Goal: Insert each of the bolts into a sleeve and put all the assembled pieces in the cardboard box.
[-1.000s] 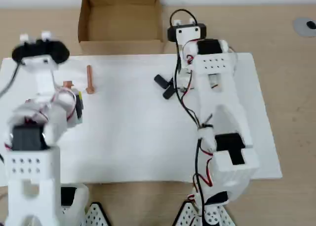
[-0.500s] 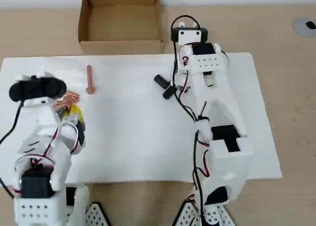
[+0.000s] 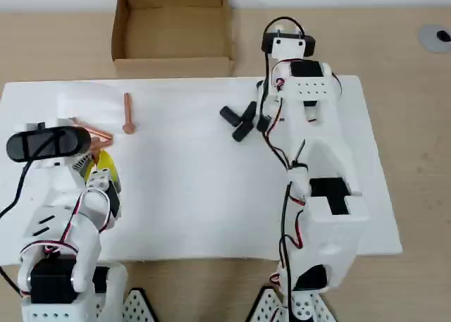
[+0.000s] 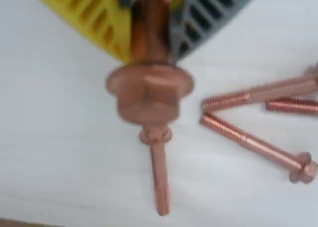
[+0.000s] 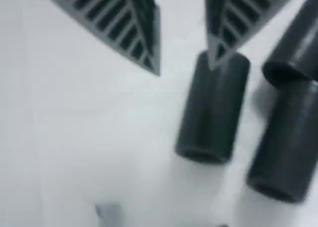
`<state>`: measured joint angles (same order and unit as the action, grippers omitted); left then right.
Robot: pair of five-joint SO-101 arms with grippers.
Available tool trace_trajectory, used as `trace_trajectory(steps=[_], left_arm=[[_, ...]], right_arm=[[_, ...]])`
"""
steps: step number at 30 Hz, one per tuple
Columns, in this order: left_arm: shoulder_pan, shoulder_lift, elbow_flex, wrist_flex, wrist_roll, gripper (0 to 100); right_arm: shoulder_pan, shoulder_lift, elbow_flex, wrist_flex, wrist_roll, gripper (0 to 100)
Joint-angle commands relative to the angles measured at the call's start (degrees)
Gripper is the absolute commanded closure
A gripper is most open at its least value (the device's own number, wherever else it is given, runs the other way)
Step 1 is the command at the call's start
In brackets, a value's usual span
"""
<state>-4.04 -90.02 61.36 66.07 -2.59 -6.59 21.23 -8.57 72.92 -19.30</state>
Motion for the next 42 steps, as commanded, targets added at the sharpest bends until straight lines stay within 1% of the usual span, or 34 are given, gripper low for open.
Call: trace_trajectory(steps=[1,12,21,25,29,32,37,42], left_arm=[[0.5,-0.5,-0.4,-1.5,0.1,99],[0.4,-0.5,-0.3,-1.2,0.2,99],[0.7,-0.5,1.2,-1.5,0.3,99],[0.7,-0.5,1.2,-1.5,0.3,99],[0.5,-0.5,1.2,-1.6,1.2,99],[0.7,-0.5,1.2,-1.6,1.4,99],[0.7,-0.5,1.2,-1.6,1.4,99],[0.6,-0.5,1.2,-1.6,1.4,99]], right_arm=[[0.6,-0.3,-0.1,-2.4,0.8,90.2],[0.4,7.1,-0.7,-2.6,-1.1,90.2],[-3.6,7.3,-3.9,-2.2,-1.3,90.2],[-5.4,7.3,-4.2,-2.2,-2.9,90.2],[-5.6,7.4,-3.9,-2.2,-4.4,90.2],[-5.4,7.9,-3.6,-2.2,-4.4,90.2],[-5.4,12.9,-4.3,-2.2,-4.2,90.1],[-5.7,16.6,-9.6,0.6,-2.8,90.1]])
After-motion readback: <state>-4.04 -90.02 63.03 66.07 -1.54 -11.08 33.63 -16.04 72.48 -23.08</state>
